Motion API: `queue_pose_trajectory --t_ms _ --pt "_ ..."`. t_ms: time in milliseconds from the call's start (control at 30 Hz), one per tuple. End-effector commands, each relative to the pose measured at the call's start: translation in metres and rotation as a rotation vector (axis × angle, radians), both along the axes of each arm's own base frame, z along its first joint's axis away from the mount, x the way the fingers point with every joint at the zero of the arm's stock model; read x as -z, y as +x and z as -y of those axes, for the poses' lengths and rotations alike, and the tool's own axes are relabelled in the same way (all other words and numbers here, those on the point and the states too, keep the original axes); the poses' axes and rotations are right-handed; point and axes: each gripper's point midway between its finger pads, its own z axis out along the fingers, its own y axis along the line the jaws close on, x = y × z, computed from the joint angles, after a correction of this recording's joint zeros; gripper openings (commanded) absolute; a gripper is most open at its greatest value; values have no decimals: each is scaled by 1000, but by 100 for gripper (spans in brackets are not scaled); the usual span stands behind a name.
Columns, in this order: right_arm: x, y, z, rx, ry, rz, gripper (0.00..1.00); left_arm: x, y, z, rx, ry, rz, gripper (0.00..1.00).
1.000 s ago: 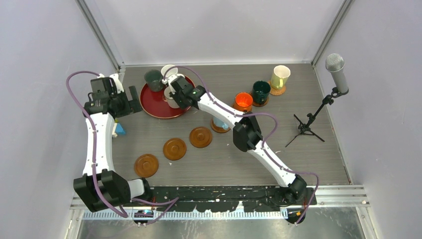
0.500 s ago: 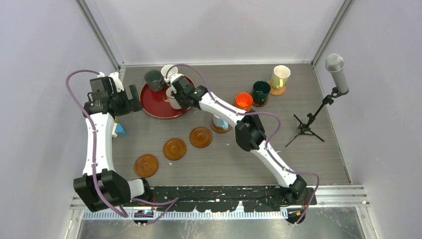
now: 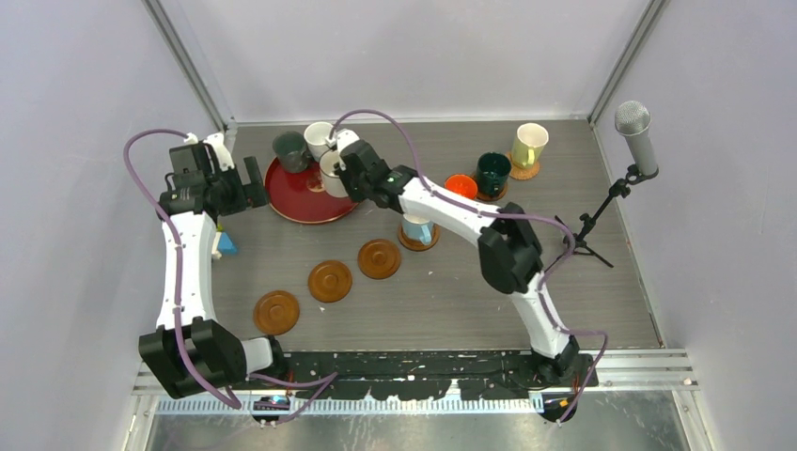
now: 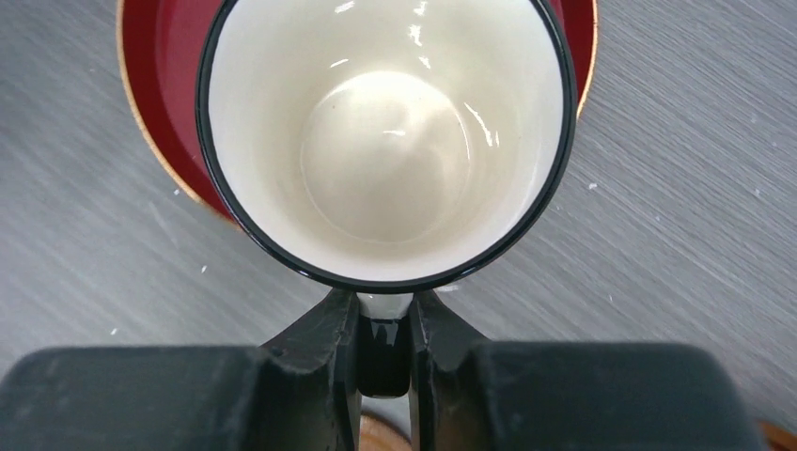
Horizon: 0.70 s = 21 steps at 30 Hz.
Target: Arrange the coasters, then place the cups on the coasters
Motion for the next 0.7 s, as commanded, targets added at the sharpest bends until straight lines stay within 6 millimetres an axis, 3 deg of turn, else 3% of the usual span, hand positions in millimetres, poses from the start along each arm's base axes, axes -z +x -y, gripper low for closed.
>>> queue_pose_trajectory --t_ms 0,100,467,667 --pt "-139 -20 1 -7 315 226 0 -11 7 -1 12 11 64 100" --pt "-138 -41 16 -26 331 234 0 -9 6 0 16 8 65 100" --pt "-94 -131 62 14 260 235 0 -2 2 5 29 -8 60 100" --pt "-61 -151 82 108 203 176 0 -1 0 6 26 -18 66 100"
